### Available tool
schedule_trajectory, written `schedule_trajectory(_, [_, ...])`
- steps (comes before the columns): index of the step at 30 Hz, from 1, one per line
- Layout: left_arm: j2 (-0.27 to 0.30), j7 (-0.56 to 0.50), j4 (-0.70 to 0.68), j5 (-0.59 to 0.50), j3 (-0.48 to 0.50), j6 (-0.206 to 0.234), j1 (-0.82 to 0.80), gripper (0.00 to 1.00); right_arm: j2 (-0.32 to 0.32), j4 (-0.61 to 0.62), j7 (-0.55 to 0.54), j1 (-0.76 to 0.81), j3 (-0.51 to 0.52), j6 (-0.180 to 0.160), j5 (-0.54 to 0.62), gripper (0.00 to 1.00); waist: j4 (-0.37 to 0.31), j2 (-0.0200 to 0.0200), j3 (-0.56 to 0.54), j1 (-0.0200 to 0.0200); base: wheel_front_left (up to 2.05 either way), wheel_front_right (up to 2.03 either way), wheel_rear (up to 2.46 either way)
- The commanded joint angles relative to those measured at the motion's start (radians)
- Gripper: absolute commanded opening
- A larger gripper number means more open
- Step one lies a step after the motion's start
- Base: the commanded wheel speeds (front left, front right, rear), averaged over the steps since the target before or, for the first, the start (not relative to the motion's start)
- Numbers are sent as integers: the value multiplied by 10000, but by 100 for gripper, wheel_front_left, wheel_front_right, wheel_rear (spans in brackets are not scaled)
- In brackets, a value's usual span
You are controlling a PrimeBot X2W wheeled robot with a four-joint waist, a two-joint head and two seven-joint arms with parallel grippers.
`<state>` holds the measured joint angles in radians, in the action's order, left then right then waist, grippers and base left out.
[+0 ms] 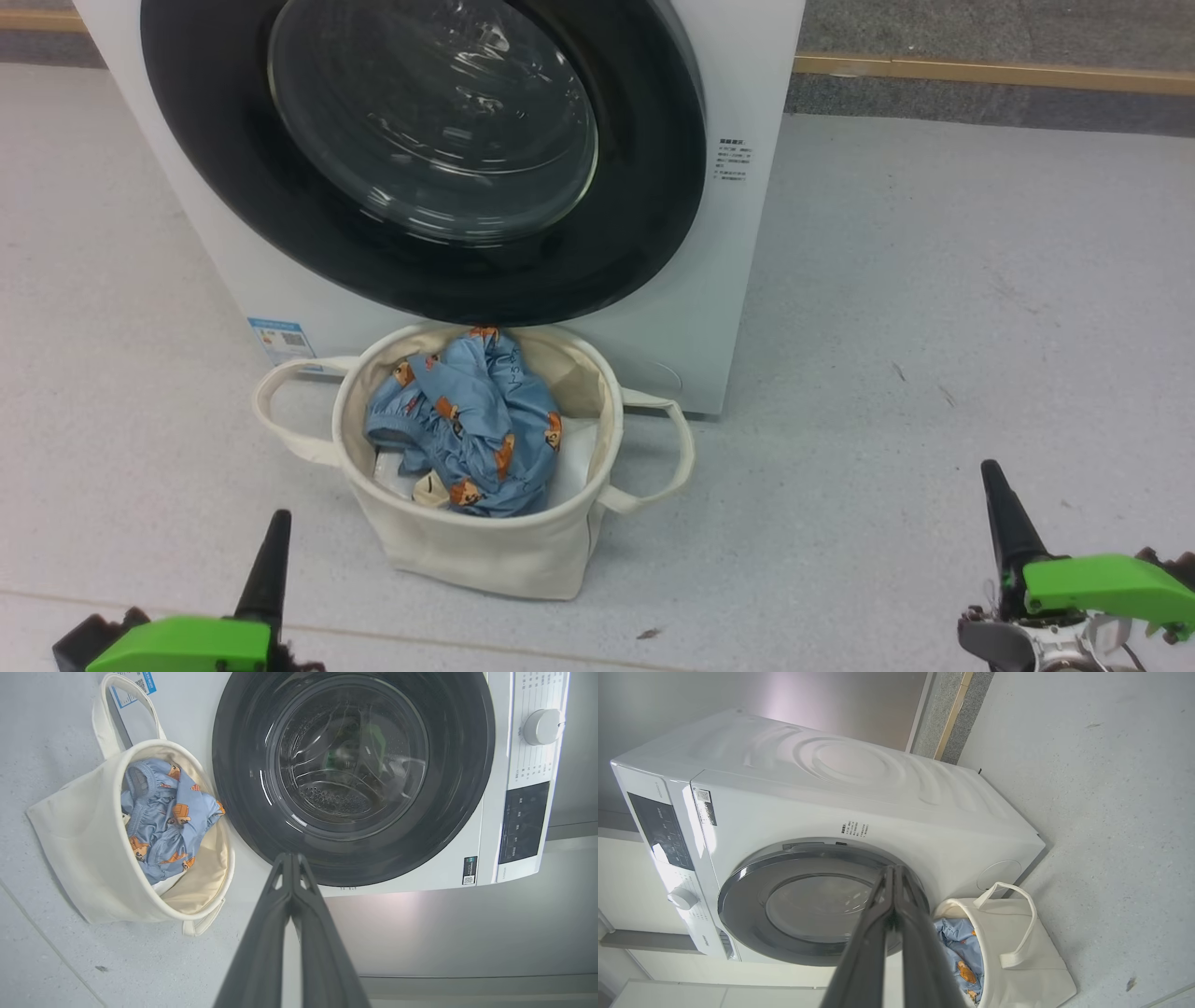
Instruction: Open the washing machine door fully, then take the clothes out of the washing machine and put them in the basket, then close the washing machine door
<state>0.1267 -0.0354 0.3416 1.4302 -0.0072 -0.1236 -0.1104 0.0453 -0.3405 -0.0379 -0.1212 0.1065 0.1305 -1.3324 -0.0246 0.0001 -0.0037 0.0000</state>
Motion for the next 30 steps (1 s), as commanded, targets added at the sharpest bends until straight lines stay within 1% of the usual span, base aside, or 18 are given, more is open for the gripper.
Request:
schedule_trajectory(1, [2, -128, -440, 245, 467, -58, -208, 0, 51, 456, -111, -127, -122, 3, -362, 0, 21, -1, 5, 0, 0, 0, 0])
schedule_trajectory(24, [-754, -778, -961, 1762, 1210, -71, 21, 0, 49, 952, -745, 131, 69, 2, -2741, 0, 244, -1, 67, 0, 0, 0, 0])
schedule_trajectory(30, [-762, -785, -966, 1777, 1218, -71, 23, 0, 49, 957, -752, 133, 71, 2, -2764, 0, 246, -1, 68, 0, 0, 0, 0])
